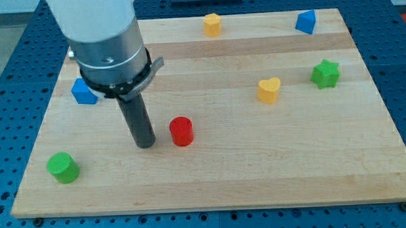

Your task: Push the red circle slightly to the right

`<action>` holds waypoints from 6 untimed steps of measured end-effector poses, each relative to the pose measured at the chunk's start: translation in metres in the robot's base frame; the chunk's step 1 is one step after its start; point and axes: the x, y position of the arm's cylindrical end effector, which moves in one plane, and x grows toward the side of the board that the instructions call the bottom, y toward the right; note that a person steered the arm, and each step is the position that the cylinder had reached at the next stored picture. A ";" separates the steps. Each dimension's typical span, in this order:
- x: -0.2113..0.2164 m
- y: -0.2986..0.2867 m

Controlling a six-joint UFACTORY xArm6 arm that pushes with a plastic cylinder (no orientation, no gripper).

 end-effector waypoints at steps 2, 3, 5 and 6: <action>-0.014 0.032; -0.014 0.060; -0.017 0.100; -0.017 0.120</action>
